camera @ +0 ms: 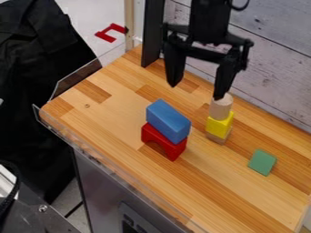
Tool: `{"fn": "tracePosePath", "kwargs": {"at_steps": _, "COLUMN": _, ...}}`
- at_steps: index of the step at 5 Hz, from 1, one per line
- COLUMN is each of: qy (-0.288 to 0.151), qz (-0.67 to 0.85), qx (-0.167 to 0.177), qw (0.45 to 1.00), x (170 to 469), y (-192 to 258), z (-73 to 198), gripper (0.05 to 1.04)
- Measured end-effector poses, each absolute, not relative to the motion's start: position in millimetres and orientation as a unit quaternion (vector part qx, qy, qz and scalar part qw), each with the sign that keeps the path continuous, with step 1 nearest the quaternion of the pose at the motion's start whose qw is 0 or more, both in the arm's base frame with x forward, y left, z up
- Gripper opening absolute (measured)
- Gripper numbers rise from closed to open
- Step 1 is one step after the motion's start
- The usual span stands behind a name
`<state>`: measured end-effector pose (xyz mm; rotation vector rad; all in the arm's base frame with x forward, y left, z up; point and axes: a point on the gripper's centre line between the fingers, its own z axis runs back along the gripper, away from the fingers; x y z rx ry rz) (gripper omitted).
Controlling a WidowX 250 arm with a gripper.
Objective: Put the cylinder on the yellow block
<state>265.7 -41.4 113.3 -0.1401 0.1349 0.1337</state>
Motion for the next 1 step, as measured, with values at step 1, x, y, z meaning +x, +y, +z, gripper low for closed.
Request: {"fn": "tracePosePath", "kwargs": {"at_steps": 1, "qy": 0.064, "qz": 0.063, "qx": -0.061, "qw": 0.994, "x": 266.4, "y": -38.6, "z": 112.5, "gripper": 1.001}}
